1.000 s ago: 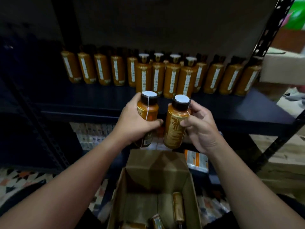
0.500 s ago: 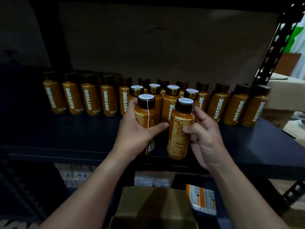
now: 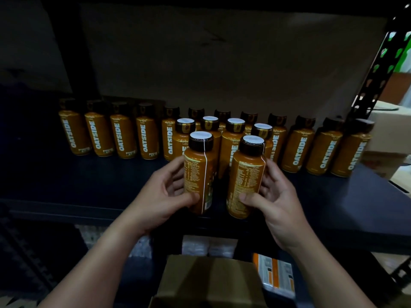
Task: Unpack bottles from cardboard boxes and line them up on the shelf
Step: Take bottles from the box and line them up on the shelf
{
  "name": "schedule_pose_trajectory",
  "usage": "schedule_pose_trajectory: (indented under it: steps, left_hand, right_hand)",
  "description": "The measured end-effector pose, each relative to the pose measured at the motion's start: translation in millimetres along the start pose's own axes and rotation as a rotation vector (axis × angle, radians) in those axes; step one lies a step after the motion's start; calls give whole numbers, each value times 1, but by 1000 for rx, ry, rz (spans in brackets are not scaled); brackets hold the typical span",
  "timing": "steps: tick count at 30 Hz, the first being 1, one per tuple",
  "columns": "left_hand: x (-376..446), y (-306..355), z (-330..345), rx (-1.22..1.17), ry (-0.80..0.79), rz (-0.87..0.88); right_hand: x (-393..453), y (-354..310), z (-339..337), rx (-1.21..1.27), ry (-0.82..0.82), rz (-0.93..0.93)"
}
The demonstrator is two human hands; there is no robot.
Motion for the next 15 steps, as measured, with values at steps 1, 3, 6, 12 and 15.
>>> schedule_pose_trajectory:
  steps: [1,3,6,12,15]
  left_hand:
    - [-1,-1,-4,-10,5,-11]
    - [-4,-2,-5,-1,43,-12]
    - [-10,-3,5,51,181,31]
    - [-24,-4,24,137,385,109]
    - [-24,-5,18,132,315,119]
  right_hand:
    - [-2,0,0,-10,5,6]
    - [-4,0,0,-33,17,8]
    - [-6,1,0,-57,35,4]
    - [-8,2,3,-60,56,-8]
    - [-8,2,3,-60,51,-8]
Point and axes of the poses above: each hand's wrist, its own x-axis towards the middle knuckle, its own z-axis out of the palm, y = z × x, the point moved 1 cm from there along x, towards the middle knuckle, and after that the axes turned 12 degrees about y, right-handed, at the moved point
